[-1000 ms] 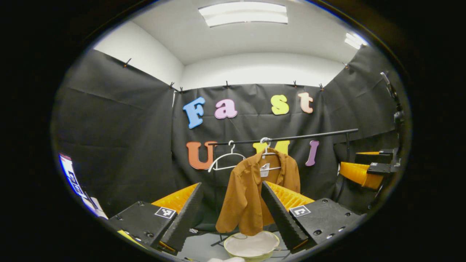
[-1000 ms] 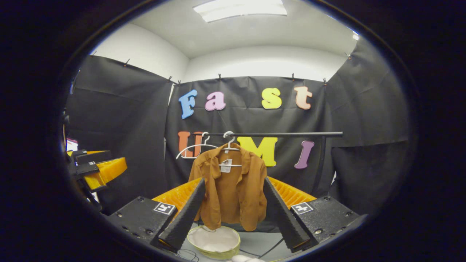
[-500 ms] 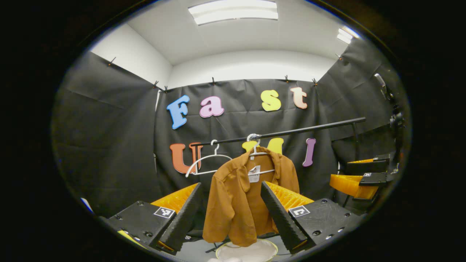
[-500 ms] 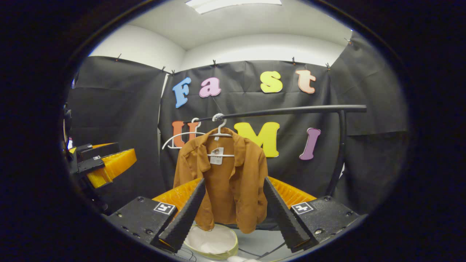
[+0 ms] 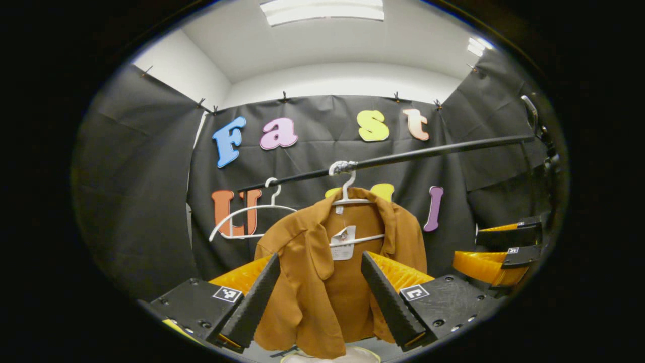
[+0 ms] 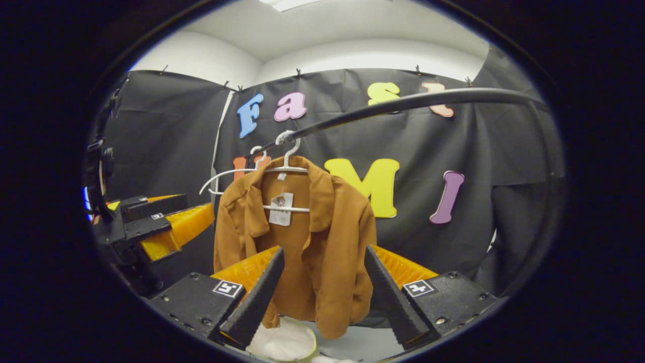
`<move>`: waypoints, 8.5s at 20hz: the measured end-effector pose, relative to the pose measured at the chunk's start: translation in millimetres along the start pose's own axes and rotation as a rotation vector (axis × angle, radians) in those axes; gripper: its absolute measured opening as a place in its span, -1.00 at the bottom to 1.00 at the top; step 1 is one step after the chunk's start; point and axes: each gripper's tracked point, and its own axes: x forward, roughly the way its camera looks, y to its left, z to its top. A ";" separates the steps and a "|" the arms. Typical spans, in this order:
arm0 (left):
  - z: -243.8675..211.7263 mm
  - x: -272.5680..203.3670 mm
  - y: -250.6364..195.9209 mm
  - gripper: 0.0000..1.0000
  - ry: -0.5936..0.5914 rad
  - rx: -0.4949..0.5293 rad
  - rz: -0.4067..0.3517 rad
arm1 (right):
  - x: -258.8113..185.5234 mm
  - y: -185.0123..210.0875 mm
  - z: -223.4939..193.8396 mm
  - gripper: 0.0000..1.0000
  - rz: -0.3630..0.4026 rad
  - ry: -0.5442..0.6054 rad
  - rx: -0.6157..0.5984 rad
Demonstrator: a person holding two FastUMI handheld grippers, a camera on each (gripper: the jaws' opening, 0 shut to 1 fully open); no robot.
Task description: Grasp the clothes on the hanger with both hands and then place them into the laundry hamper below.
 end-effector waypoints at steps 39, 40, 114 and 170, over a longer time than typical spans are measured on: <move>-77.3 126.7 38.6 -0.98 0.233 -0.034 0.129 | 201.7 -12.6 -11.4 -0.84 0.323 0.100 0.271; -76.7 126.7 37.5 -0.98 0.232 -0.047 0.123 | 201.7 -12.6 -12.6 -0.84 0.348 0.096 0.273; -7.6 180.9 155.4 -1.00 0.277 -0.220 -0.057 | 294.3 -92.1 77.1 -0.91 0.402 0.103 0.444; -87.4 -19.5 -9.2 -0.99 0.380 -0.635 -0.182 | 60.2 167.1 -91.4 -0.92 0.886 0.488 1.095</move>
